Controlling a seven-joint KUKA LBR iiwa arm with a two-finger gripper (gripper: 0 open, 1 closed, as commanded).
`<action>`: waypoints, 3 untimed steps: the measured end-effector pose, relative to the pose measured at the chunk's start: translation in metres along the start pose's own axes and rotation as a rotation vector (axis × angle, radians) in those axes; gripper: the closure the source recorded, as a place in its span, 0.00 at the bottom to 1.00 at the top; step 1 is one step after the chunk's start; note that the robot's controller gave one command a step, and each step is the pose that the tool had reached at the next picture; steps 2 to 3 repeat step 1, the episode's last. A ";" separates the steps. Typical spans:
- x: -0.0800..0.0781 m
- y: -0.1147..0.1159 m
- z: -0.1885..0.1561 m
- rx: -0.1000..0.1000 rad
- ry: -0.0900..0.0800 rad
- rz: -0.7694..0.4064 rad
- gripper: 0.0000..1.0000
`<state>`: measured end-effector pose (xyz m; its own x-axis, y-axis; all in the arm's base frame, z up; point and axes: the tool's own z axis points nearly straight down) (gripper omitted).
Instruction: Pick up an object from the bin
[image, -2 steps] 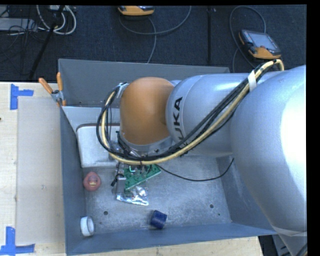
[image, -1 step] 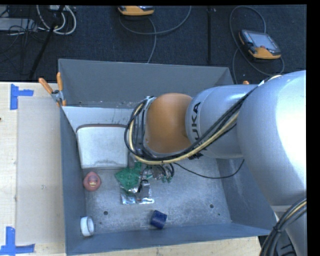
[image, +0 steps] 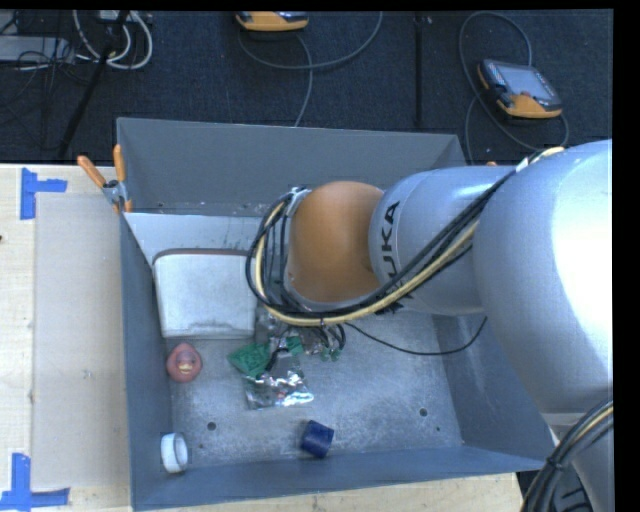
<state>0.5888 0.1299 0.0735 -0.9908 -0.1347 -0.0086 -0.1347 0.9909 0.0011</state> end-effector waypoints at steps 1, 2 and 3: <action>0.014 -0.016 -0.133 0.001 0.001 -0.047 1.00; 0.014 -0.016 -0.133 0.001 0.001 -0.047 1.00; 0.014 -0.016 -0.133 0.001 0.001 -0.047 1.00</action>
Offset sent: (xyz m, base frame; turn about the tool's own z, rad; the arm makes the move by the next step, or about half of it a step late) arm -0.0142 -0.0186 0.1280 -0.0481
